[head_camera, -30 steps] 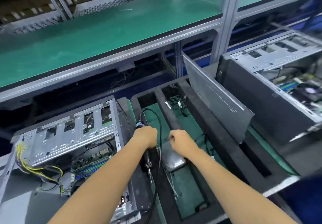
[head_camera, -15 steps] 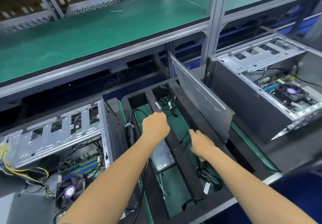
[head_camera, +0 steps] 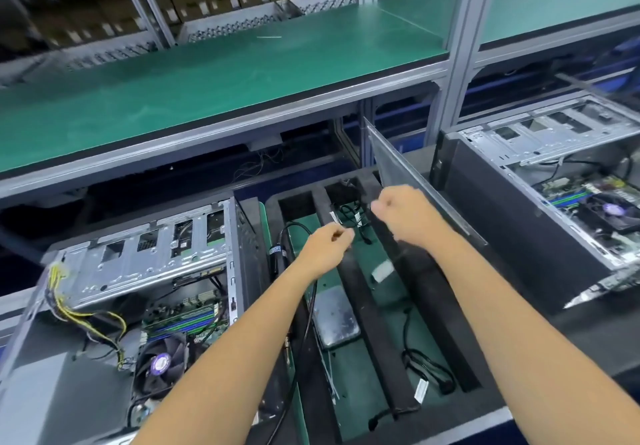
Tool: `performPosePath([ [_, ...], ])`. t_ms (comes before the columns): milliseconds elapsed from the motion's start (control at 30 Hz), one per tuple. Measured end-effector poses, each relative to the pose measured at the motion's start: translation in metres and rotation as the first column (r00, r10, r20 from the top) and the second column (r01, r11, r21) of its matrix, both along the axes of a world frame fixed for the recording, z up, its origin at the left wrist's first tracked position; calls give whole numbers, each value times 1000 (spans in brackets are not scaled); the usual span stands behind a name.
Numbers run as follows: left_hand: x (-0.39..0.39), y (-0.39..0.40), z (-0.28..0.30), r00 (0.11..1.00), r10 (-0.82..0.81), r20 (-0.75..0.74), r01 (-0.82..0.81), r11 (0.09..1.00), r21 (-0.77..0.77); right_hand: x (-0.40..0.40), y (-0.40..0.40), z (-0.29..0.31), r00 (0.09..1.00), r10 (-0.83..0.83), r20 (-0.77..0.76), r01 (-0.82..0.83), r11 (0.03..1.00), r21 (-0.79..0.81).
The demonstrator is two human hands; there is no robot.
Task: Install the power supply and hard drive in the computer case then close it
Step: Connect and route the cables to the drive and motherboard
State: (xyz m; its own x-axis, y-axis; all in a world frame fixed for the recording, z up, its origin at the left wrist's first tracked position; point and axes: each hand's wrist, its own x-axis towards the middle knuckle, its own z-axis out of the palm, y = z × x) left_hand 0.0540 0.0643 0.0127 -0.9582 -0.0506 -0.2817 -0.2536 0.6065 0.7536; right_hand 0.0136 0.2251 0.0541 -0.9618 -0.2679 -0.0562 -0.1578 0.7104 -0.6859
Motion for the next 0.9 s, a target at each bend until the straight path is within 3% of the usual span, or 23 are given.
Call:
performPosePath([
  [67, -1, 13, 17, 998, -15, 58, -4, 952, 305, 1, -7, 39, 996, -71, 56, 86, 936, -341],
  [100, 2, 14, 22, 997, -71, 29, 56, 936, 348, 2, -10, 56, 991, -72, 110, 117, 864, -490],
  [167, 14, 3, 25, 958, -271, -91, 283, 943, 175, 5, -15, 83, 984, -26, 178, 146, 694, -705],
  [233, 25, -18, 31, 936, -277, -216, 284, 959, -2, 7, -18, 103, 977, 4, 212, 181, 500, -847],
  [300, 33, -43, 44, 948, -148, -280, 210, 956, 205, 8, -26, 112, 967, 20, 255, 236, 319, -918],
  [367, 43, -77, 61, 959, 4, -283, 142, 857, 495, 12, -42, 112, 954, 27, 300, 285, 241, -928],
  [433, 53, -112, 72, 946, 113, -304, 125, 737, 664, 21, -70, 105, 942, 40, 332, 311, 263, -913],
  [500, 66, -134, 80, 923, 194, -331, 117, 680, 724, 37, -106, 95, 937, 72, 342, 302, 323, -897],
  [700, 103, -191, 78, 855, 371, -363, 76, 602, 795, 91, -207, 51, 922, 268, 279, 79, 576, -814],
  [900, 132, -253, 64, 864, 428, -264, -41, 582, 812, 122, -268, 15, 860, 348, 374, 70, 645, -761],
])
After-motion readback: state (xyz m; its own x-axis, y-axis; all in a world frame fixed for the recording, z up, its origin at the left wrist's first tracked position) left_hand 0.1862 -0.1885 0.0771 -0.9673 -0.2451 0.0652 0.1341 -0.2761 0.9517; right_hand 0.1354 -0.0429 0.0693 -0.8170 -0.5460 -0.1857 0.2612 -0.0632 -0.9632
